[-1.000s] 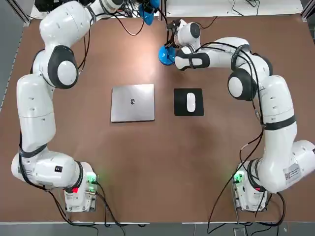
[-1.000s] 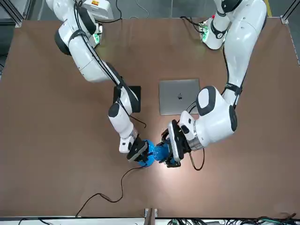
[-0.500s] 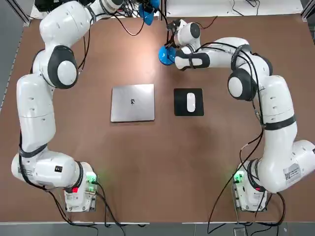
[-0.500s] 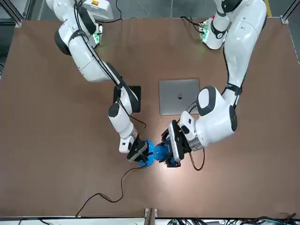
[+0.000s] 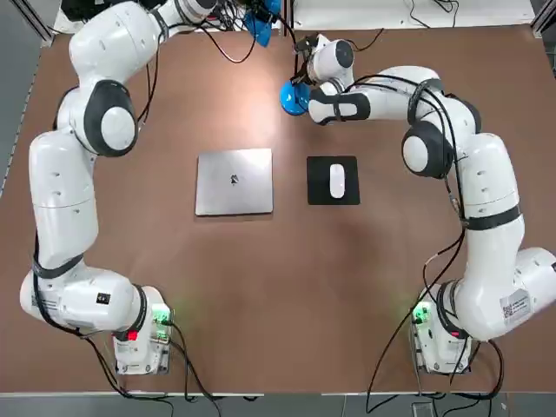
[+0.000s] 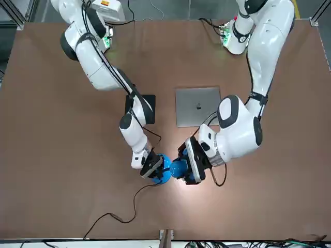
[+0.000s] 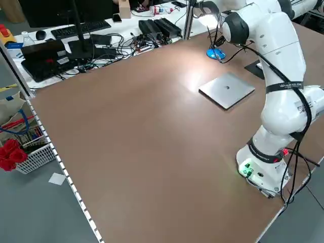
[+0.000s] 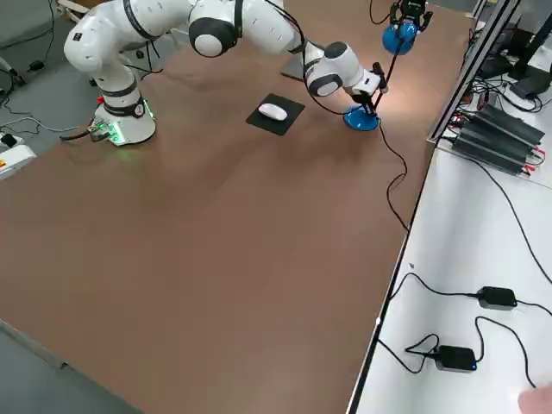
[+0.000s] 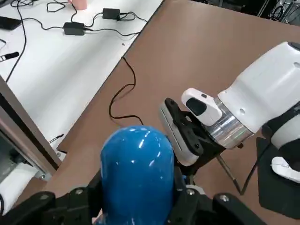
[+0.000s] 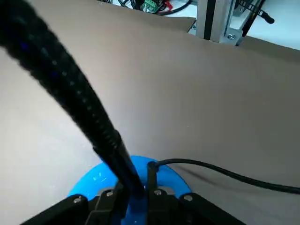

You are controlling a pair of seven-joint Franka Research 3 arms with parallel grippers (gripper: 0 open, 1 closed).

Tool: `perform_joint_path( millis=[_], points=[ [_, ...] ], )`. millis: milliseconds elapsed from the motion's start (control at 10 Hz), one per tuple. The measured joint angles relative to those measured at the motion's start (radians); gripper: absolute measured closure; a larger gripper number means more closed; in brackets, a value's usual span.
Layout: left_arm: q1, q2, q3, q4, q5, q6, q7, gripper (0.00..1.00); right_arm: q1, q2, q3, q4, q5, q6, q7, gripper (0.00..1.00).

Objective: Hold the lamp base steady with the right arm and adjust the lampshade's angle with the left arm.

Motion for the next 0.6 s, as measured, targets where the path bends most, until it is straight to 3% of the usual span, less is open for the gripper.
perform_joint_path(
  millis=[600],
  points=[
    [0.017,0.0,0.003,-0.005,0.005,-0.023,-0.136,0.43,0.002,0.0,-0.002,0.0,0.0,0.003,-0.001,0.79]
  ],
)
